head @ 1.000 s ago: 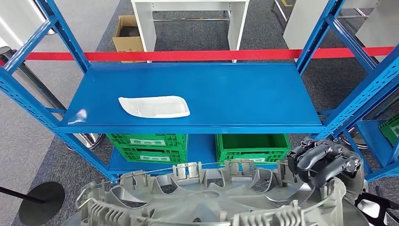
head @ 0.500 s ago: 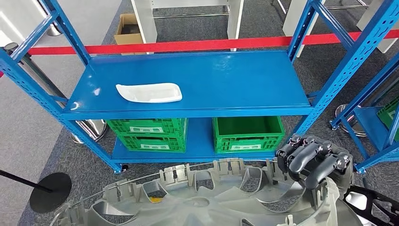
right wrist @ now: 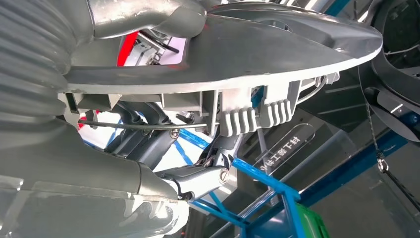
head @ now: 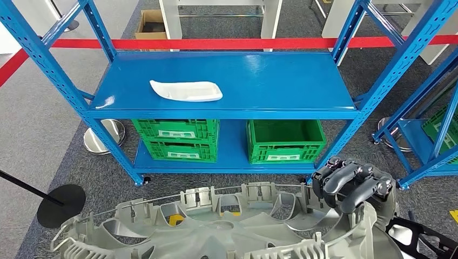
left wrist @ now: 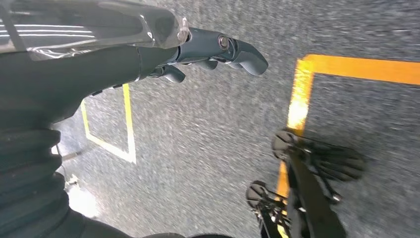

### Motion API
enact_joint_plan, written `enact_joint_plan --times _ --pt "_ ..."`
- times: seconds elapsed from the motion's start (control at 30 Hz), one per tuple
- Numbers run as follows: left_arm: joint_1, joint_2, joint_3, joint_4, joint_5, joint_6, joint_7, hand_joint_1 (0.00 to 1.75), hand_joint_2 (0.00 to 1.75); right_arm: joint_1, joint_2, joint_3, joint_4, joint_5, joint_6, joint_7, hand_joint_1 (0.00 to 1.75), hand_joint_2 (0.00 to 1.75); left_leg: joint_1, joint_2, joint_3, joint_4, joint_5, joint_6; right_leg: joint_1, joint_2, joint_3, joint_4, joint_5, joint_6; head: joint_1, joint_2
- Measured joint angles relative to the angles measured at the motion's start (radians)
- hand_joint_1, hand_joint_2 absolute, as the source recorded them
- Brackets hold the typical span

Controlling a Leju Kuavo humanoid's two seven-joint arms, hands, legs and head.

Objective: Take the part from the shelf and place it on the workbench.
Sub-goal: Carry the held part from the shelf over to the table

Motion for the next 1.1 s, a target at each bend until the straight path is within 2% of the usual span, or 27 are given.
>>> enact_joint_plan --times 0.03,0.07,0.1,0.13,0.17,0.23,0.27,0.3,0.33,0.4,0.43,0.47,0.5,0.53,0.57,0.63,0.67,0.7,0.77,0.8,0.83,0.9,0.93,0.97,1.0,1.03,1.1 --pt "0.001 0.000 0.000 0.000 -0.002 0.000 0.000 0.00 1.75 0.001 0.001 0.000 0.000 0.001 -0.001 0.000 1.75 1.75 -0.001 0.001 -0.016 0.005 0.010 -0.002 0.000 0.000 0.047 -0.053 0.029 -0.004 0.000 0.000" --pt "0.001 0.000 0.000 0.000 -0.003 0.000 0.000 0.00 1.75 0.002 0.001 0.000 0.000 0.003 -0.002 0.000 1.75 1.75 -0.001 0.001 -0.029 0.011 0.017 -0.005 0.001 0.000 0.104 -0.131 0.040 -0.008 0.000 0.000" --pt "0.001 0.000 0.000 0.000 -0.003 0.000 0.000 0.00 1.75 0.002 0.002 0.000 0.000 0.005 -0.003 0.000 1.75 1.75 -0.002 0.000 -0.040 0.017 0.025 -0.009 0.002 0.000 0.158 -0.209 0.037 -0.012 0.000 0.000" --pt "0.001 0.000 0.000 0.000 -0.004 0.000 0.000 0.00 1.75 0.003 0.002 0.001 0.000 0.007 -0.004 0.000 1.75 1.75 -0.003 -0.001 -0.046 0.022 0.032 -0.014 0.004 0.000 0.192 -0.267 0.027 -0.017 -0.001 0.000" --pt "0.002 -0.001 0.000 0.000 -0.004 0.000 0.000 0.00 1.75 0.004 0.003 0.001 0.000 0.008 -0.005 0.000 1.75 1.75 -0.003 -0.001 -0.050 0.024 0.039 -0.020 0.007 0.001 0.207 -0.298 0.015 -0.022 0.000 0.000" --pt "0.003 -0.002 0.000 0.000 -0.004 0.000 0.000 0.00 1.75 0.005 0.004 0.001 0.000 0.011 -0.008 0.000 1.75 1.75 0.000 -0.003 -0.056 0.023 0.053 -0.033 0.009 0.000 0.198 -0.305 0.024 -0.037 0.001 0.000" --pt "0.004 -0.003 0.000 0.000 -0.004 -0.002 0.000 0.00 1.75 0.002 0.004 0.001 0.000 0.012 -0.011 0.000 1.75 1.75 0.002 -0.004 -0.062 0.029 0.044 -0.039 0.008 -0.002 0.188 -0.305 0.034 -0.046 0.001 0.000" --pt "0.005 -0.004 0.000 0.000 -0.005 -0.004 0.000 0.00 1.75 -0.002 0.004 0.002 0.000 0.012 -0.016 0.000 1.75 1.75 0.003 -0.006 -0.072 0.049 0.015 -0.045 0.005 -0.004 0.176 -0.307 0.047 -0.054 0.000 0.000" --pt "0.006 -0.005 0.000 0.000 -0.005 -0.007 0.000 0.00 1.75 -0.006 0.004 0.003 0.001 0.012 -0.022 0.000 1.75 1.75 0.006 -0.008 -0.087 0.090 -0.032 -0.052 0.003 -0.005 0.161 -0.307 0.061 -0.059 -0.001 0.000" --pt "0.005 -0.006 0.000 0.000 -0.008 -0.014 0.000 0.00 1.75 -0.011 0.001 0.004 0.001 0.011 -0.037 0.000 1.75 1.75 0.010 -0.009 -0.120 0.216 -0.136 -0.063 0.003 -0.006 0.128 -0.306 0.088 -0.063 -0.004 0.000" --pt "0.005 -0.006 0.000 0.000 -0.009 -0.017 -0.001 0.00 1.75 -0.012 -0.003 0.006 0.002 0.011 -0.047 0.000 1.75 1.75 0.013 -0.009 -0.130 0.275 -0.161 -0.066 0.003 -0.006 0.110 -0.306 0.102 -0.062 -0.004 0.000" --pt "0.004 -0.006 0.000 0.000 -0.011 -0.019 -0.001 0.00 1.75 -0.012 -0.008 0.009 0.002 0.010 -0.056 0.000 1.75 1.75 0.016 -0.009 -0.127 0.310 -0.160 -0.069 0.002 -0.004 0.094 -0.305 0.115 -0.059 -0.004 0.000" --pt "0.004 -0.006 0.000 0.000 -0.013 -0.020 -0.001 0.00 1.75 -0.012 -0.015 0.013 0.003 0.008 -0.065 0.000 1.75 1.75 0.018 -0.009 -0.106 0.311 -0.138 -0.069 0.002 -0.002 0.077 -0.304 0.128 -0.055 -0.004 0.000" --pt "0.004 -0.007 0.001 0.000 -0.014 -0.019 -0.001 0.00 1.75 -0.012 -0.023 0.017 0.004 0.004 -0.072 0.000 1.75 1.75 0.020 -0.011 -0.067 0.276 -0.108 -0.069 0.001 0.002 0.061 -0.303 0.139 -0.051 -0.004 0.000" --pt "0.003 -0.007 0.001 0.000 -0.014 -0.016 0.000 0.00 1.75 -0.012 -0.030 0.019 0.004 0.000 -0.075 0.000 1.75 1.75 0.022 -0.021 -0.014 0.211 -0.086 -0.067 0.000 0.005 0.049 -0.301 0.150 -0.046 -0.004 0.000" --pt "0.002 -0.007 0.003 0.000 -0.012 -0.006 0.001 0.00 1.75 -0.013 -0.039 0.022 0.004 -0.012 -0.076 0.000 1.75 1.75 0.022 -0.050 0.098 0.058 -0.094 -0.059 0.001 0.013 0.032 -0.300 0.168 -0.034 -0.004 0.000" --pt "0.002 -0.008 0.005 0.000 -0.012 0.000 0.002 0.00 1.75 -0.014 -0.043 0.023 0.004 -0.018 -0.075 0.000 1.75 1.75 0.020 -0.059 0.128 0.009 -0.109 -0.054 0.001 0.017 0.029 -0.301 0.178 -0.028 -0.003 0.000" --pt "0.002 -0.008 0.007 0.000 -0.011 0.005 0.003 0.00 1.75 -0.015 -0.047 0.023 0.003 -0.024 -0.075 0.000 1.75 1.75 0.017 -0.058 0.141 -0.016 -0.120 -0.047 0.000 0.022 0.027 -0.304 0.187 -0.021 -0.003 0.000" --pt "0.001 -0.009 0.009 0.000 -0.011 0.010 0.004 0.00 1.75 -0.015 -0.058 0.021 0.003 -0.030 -0.075 0.000 1.75 1.75 0.015 -0.040 0.133 -0.020 -0.112 -0.030 -0.004 0.030 0.021 -0.305 0.196 -0.009 -0.003 0.000" --pt "0.000 -0.010 0.010 0.000 -0.011 0.010 0.006 0.00 1.75 -0.014 -0.065 0.019 0.002 -0.030 -0.075 0.000 1.75 1.75 0.016 -0.030 0.129 -0.020 -0.105 -0.020 -0.005 0.030 0.012 -0.289 0.184 -0.004 -0.001 0.000" --pt "-0.001 -0.011 0.011 0.000 -0.011 0.010 0.007 0.00 1.75 -0.012 -0.073 0.016 0.001 -0.029 -0.075 0.000 1.75 1.75 0.017 -0.019 0.123 -0.021 -0.097 -0.011 -0.006 0.026 -0.006 -0.250 0.156 -0.001 0.001 0.000" --pt "-0.002 -0.014 0.014 0.000 -0.011 0.009 0.014 0.00 1.75 -0.008 -0.086 0.009 -0.002 -0.025 -0.076 0.000 1.75 1.75 0.015 0.002 0.109 -0.020 -0.086 -0.002 -0.006 0.018 -0.059 -0.111 0.072 0.006 0.005 0.000" --pt "-0.003 -0.016 0.017 0.000 -0.010 0.010 0.018 0.00 1.75 -0.006 -0.091 0.006 -0.003 -0.023 -0.076 0.000 1.75 1.75 0.013 0.012 0.103 -0.018 -0.082 -0.001 -0.006 0.017 -0.083 -0.041 0.039 0.009 0.005 0.000" --pt "-0.004 -0.019 0.020 0.000 -0.010 0.011 0.023 0.00 1.75 -0.005 -0.096 0.004 -0.003 -0.023 -0.075 0.000 1.75 1.75 0.012 0.022 0.097 -0.015 -0.079 -0.001 -0.006 0.016 -0.090 0.000 0.024 0.010 0.005 0.000" --pt "-0.005 -0.023 0.022 0.000 -0.009 0.012 0.027 0.00 1.75 -0.004 -0.100 0.002 -0.003 -0.022 -0.075 0.000 1.75 1.75 0.010 0.032 0.093 -0.013 -0.078 -0.001 -0.006 0.015 -0.077 0.001 0.026 0.009 0.005 0.000" --pt "-0.007 -0.027 0.023 0.001 -0.008 0.014 0.031 0.00 1.75 -0.005 -0.104 0.001 -0.003 -0.021 -0.074 0.000 1.75 1.75 0.009 0.041 0.092 -0.010 -0.077 -0.001 -0.005 0.010 -0.042 -0.043 0.044 0.006 0.005 0.000" --pt "-0.012 -0.034 0.024 0.001 -0.008 0.019 0.035 0.00 1.75 -0.011 -0.109 0.001 -0.003 -0.011 -0.074 0.000 1.75 1.75 0.007 0.057 0.091 -0.004 -0.079 -0.005 0.001 -0.018 0.055 -0.191 0.089 -0.005 0.006 0.000"
